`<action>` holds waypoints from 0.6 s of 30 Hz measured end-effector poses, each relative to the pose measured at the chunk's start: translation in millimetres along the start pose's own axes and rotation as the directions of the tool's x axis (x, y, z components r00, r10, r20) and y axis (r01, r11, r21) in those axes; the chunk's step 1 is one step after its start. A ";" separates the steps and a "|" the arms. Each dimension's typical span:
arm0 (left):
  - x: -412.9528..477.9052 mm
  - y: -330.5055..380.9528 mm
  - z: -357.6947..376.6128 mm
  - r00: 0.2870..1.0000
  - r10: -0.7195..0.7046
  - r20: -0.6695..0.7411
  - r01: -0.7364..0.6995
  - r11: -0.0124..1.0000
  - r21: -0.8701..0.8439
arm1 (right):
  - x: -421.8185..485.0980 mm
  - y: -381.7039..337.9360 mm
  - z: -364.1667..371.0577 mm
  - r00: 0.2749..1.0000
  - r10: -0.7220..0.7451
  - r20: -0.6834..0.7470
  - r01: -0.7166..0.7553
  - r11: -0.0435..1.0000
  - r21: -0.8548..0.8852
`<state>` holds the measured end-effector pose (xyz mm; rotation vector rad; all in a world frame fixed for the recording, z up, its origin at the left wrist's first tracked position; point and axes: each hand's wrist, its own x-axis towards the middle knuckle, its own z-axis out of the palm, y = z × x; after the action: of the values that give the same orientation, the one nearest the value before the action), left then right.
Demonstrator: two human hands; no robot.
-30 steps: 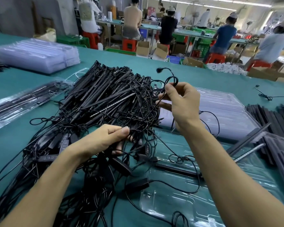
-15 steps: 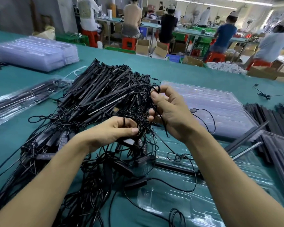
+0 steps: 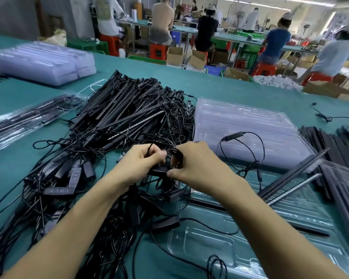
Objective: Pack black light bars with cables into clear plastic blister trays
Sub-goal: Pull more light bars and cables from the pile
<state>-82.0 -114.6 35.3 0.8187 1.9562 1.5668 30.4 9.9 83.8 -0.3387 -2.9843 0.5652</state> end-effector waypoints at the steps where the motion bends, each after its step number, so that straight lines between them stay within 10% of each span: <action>1: -0.1 0.7 0.4 1.000 0.017 -0.007 -0.017 1.000 -0.012 | -0.2 -2.9 5.8 1.000 0.029 0.006 -0.029 1.000 -0.004; 18: -1.5 -3.0 2.8 0.997 -0.043 -0.065 0.030 0.982 -0.184 | -9.4 4.2 31.7 0.979 0.143 -0.146 -0.132 0.988 0.086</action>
<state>-79.5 -114.3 31.7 0.6583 1.8292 1.7428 36.4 0.4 52.3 -0.5589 -2.8008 0.6327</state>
